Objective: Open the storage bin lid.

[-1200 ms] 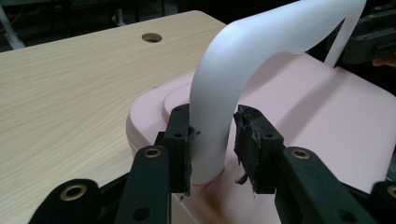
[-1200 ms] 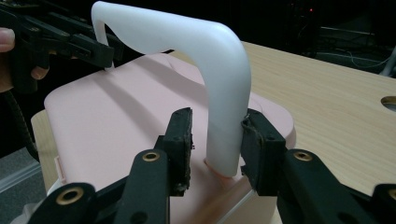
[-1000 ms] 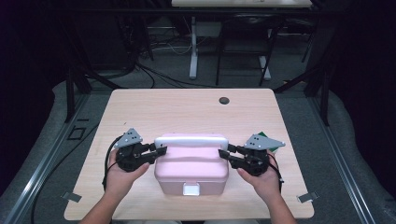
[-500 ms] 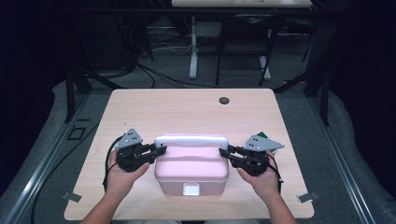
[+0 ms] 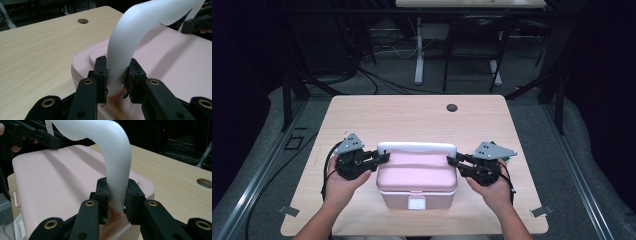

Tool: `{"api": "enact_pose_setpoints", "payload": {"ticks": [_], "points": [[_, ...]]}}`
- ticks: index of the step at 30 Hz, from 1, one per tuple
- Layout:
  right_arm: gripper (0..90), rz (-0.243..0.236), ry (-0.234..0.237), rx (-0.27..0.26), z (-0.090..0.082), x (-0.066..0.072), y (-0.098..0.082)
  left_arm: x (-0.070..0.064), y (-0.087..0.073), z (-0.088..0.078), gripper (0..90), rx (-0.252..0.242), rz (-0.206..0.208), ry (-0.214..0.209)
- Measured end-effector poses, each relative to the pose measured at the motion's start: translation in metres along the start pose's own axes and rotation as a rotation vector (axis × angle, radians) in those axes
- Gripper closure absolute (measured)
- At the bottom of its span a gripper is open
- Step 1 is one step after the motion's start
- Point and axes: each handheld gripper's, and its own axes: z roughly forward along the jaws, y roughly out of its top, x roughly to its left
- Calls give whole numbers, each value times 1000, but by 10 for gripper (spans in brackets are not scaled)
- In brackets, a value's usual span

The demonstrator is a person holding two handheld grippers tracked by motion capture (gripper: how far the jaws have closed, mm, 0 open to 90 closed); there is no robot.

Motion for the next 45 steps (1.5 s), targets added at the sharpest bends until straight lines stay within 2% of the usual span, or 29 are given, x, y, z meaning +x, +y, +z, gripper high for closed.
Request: {"api": "enact_pose_setpoints", "payload": {"ticks": [5,8,9,10,18,22,35,45], "points": [[748,16,5,-7,-1,-2,5,2,6,-1,727,8,-16,-10],[748,16,5,6,-2,-2,8,3,7,-4,702,-14,-26,-19],[749,16,1,-6,0,-2,8,3,7,-5,684,-15,-26,-20],[749,18,5,10,-2,-3,9,2,7,-7,669,-19,-27,-18],[748,22,3,10,-1,-3,11,3,6,-30,659,-31,-19,-13],[748,24,5,13,-1,-4,13,5,-2,-39,666,-25,-29,-6],[747,43,5,12,-2,-6,18,8,-26,-62,758,-19,-49,-6],[746,56,12,21,-3,-8,21,-2,-38,-54,857,17,-41,-44]]}}
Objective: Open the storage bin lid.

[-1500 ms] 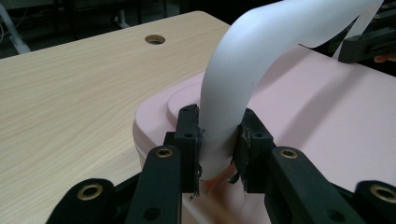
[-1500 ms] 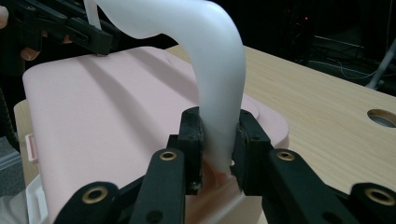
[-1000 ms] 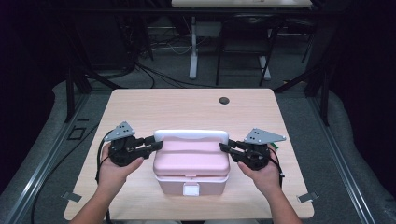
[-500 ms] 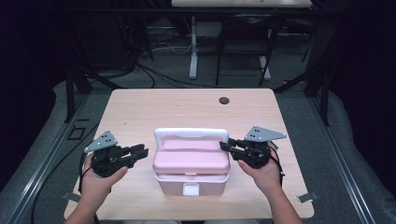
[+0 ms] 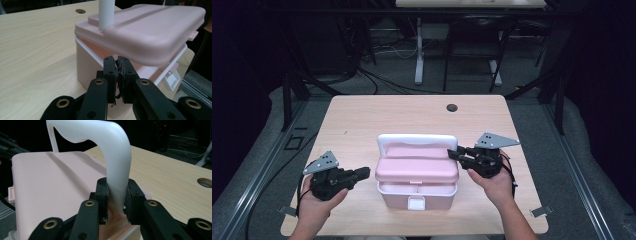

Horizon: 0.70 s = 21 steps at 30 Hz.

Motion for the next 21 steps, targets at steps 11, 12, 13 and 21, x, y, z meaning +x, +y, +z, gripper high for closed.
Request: {"api": "enact_pose_setpoints", "payload": {"ticks": [11,12,13,21], "points": [[747,1,-2,1,0,0,1,-10,-6,19,900,46,11,-50],[747,1,-2,1,0,0,1,-10,-6,19,900,46,11,-50],[746,1,-2,0,0,-1,1,-12,-5,23,900,49,18,-58],[746,5,0,-8,1,0,1,-20,0,34,900,60,31,-90]]}}
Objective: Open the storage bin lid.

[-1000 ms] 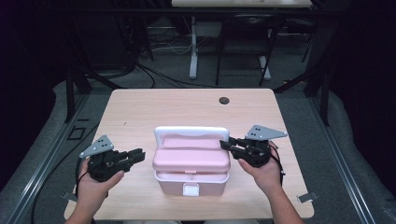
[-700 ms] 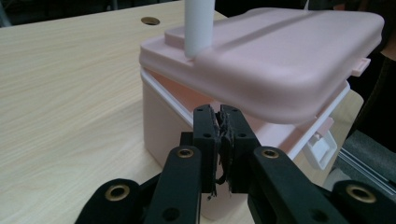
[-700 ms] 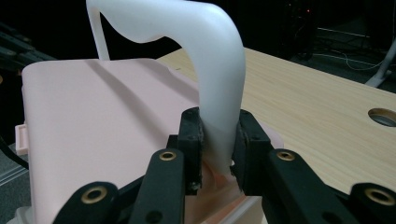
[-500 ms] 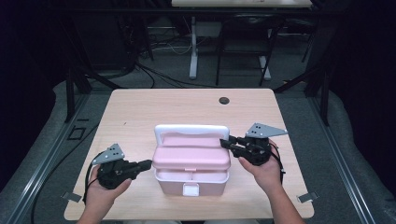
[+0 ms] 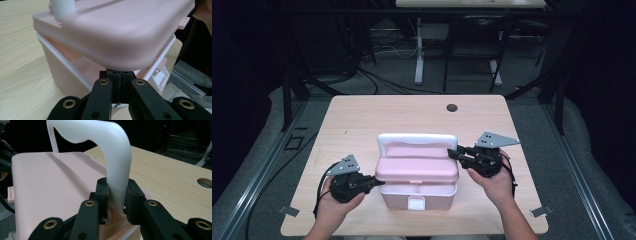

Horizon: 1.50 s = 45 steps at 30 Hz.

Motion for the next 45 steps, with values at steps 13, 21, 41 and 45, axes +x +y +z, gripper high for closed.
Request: {"api": "enact_pose_setpoints", "payload": {"ticks": [13,21,41,45], "points": [[744,3,2,-1,0,-1,0,-5,7,1,900,-7,16,-6],[714,5,-6,-21,0,-2,-1,-5,9,1,900,-12,12,-6],[647,32,-45,-85,-33,-5,0,-4,23,-3,899,-34,17,0],[655,31,-50,-99,-41,-1,-3,-3,27,-4,900,-36,17,0]]}}
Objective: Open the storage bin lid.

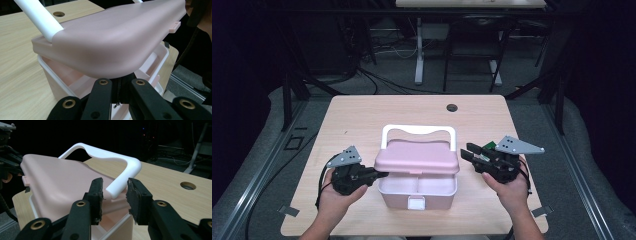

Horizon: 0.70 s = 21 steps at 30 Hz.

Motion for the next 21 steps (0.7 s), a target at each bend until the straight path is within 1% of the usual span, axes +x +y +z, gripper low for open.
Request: {"api": "enact_pose_setpoints", "payload": {"ticks": [1,6,7,8,9,10,11,12,14,15,16,20,21], "points": [[661,-2,-3,6,-2,1,-1,0,1,0,900,-5,-2,2],[686,-3,-19,-3,-10,6,-10,0,5,-1,900,-5,5,2],[694,-2,-15,-4,-12,7,-12,0,6,-1,900,-7,2,3],[704,-4,-30,-2,-13,8,-14,0,6,-1,900,-8,1,4],[714,3,-5,-8,-13,9,-17,1,6,0,900,-10,0,4],[721,6,-14,2,-12,11,-20,1,6,-1,900,-11,-1,4],[731,4,-2,6,-11,12,-23,1,7,-1,900,-10,-5,4],[736,-1,0,17,-9,14,-26,1,7,-1,900,-13,-5,6],[761,-8,-9,44,-5,19,-32,1,9,-1,900,-14,-5,13],[764,-10,-9,47,-2,21,-36,2,9,-1,900,-13,-5,12],[770,-11,3,58,0,22,-39,2,9,-1,900,-11,-3,14],[824,-18,19,77,4,30,-47,2,11,-1,900,-15,-3,13],[836,-20,24,75,6,31,-50,2,12,-1,900,-16,-4,12]]}}
